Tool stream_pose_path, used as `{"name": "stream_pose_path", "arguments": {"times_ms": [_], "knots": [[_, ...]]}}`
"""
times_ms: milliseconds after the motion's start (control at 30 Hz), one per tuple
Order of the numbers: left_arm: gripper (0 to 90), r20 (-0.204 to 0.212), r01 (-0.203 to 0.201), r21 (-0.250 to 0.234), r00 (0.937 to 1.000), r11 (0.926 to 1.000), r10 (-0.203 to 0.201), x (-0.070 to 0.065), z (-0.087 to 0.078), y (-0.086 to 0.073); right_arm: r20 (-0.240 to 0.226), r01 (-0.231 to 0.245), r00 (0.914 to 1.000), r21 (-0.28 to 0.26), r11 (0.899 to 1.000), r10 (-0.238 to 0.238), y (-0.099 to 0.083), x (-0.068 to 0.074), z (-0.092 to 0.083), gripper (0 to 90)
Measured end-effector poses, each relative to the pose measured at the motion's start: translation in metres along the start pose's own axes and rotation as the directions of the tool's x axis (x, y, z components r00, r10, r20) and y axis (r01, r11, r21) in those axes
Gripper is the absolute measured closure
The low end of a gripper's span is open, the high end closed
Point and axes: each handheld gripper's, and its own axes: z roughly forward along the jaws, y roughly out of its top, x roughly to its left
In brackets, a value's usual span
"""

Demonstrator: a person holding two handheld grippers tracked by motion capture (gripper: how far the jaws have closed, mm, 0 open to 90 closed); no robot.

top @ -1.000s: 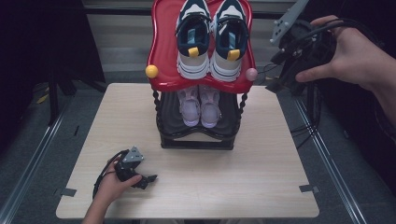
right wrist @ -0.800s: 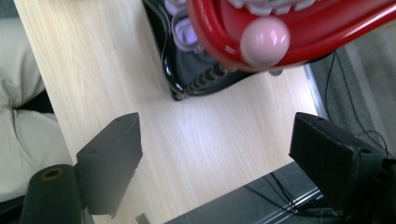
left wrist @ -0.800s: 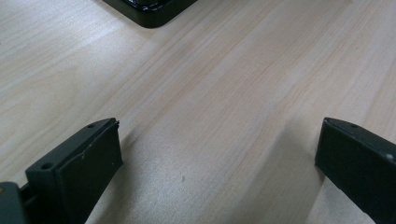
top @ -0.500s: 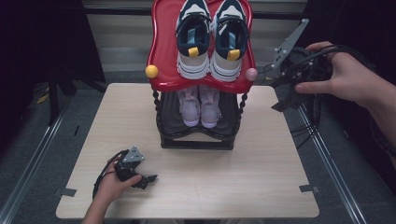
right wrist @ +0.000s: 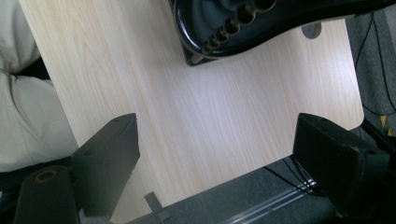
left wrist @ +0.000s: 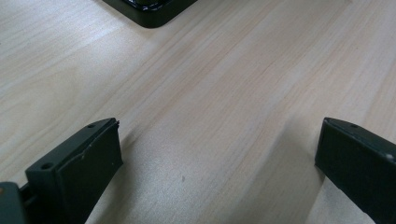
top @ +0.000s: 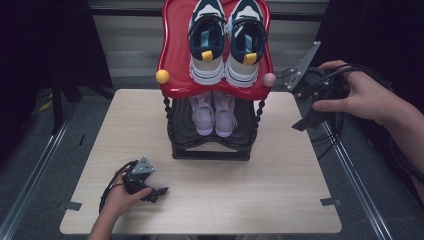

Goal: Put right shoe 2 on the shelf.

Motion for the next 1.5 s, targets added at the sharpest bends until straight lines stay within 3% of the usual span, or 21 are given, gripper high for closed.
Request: {"name": "stream_pose_path", "arguments": {"times_ms": [400, 1500], "knots": [[0.0, -0.001, 0.009, -0.006, 1.0000, 0.9999, -0.009, -0.001, 0.000, 0.000, -0.020, 0.009, 0.9998, 0.025, 1.000, -0.008, -0.005, 0.005, 0.023, 14.1], [0.0, -0.003, 0.011, -0.010, 0.9999, 0.9999, -0.011, -0.001, 0.001, 0.000, -0.100, -0.039, 0.9945, -0.076, 0.996, 0.031, -0.040, 0.031, 0.100, 14.1]]}}
